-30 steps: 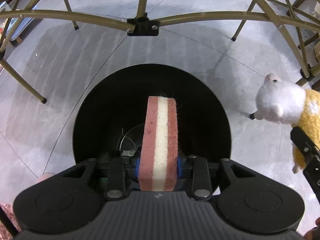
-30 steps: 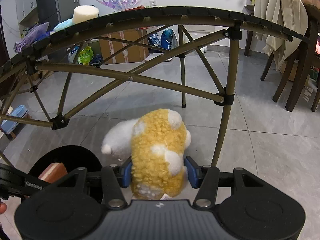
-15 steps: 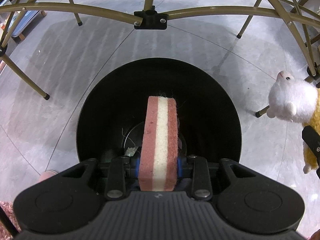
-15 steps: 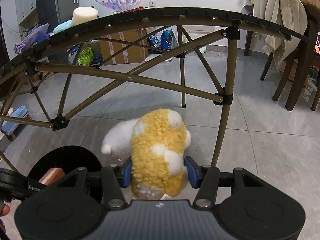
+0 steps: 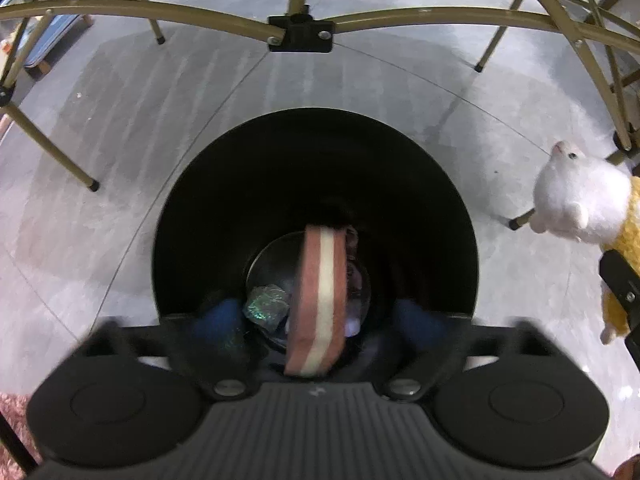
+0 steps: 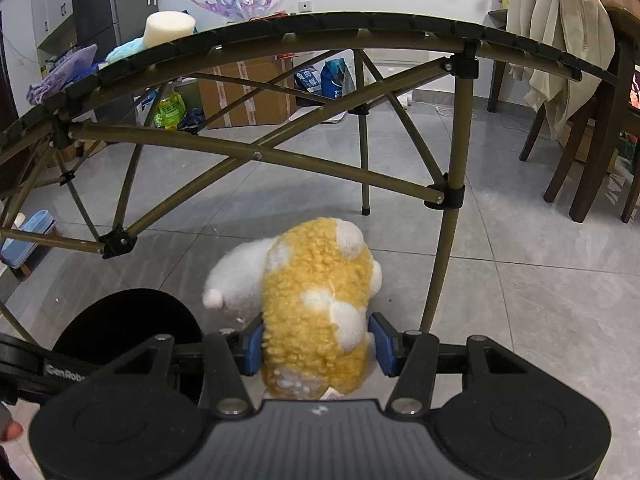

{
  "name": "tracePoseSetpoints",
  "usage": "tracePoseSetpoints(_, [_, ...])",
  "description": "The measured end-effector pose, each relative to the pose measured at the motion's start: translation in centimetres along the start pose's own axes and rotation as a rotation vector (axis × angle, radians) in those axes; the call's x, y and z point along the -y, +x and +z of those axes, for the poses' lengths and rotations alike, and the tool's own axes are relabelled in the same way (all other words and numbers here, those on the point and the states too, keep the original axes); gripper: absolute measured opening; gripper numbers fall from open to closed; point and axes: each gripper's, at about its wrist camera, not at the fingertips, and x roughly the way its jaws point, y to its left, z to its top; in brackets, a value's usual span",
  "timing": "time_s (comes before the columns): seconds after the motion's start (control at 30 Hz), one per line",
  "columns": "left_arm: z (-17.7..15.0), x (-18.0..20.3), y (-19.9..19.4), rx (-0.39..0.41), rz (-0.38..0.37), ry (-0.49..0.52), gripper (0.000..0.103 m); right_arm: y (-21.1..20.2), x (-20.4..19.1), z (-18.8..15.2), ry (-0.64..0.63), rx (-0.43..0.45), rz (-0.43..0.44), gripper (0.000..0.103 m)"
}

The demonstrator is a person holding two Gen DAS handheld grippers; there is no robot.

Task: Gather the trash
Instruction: 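Lower the pink-cream sponge into the bin and open the left tool, then move the right tool holding the yellow-white plush over the bin opening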

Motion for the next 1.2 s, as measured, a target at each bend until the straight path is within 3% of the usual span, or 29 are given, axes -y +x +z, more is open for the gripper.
tracePoseSetpoints(0.63, [-0.2,0.5,-0.7,-0.012,-0.009,0.023,0.103,0.0,0.0,-0.1,-0.002,0.000,-0.001,0.052])
tracePoseSetpoints(1.2, [-0.2,0.1,-2.0,0.023,-0.031,0.040,0.103,-0.7,-0.1,-0.1,-0.017,0.006,0.022,0.052])
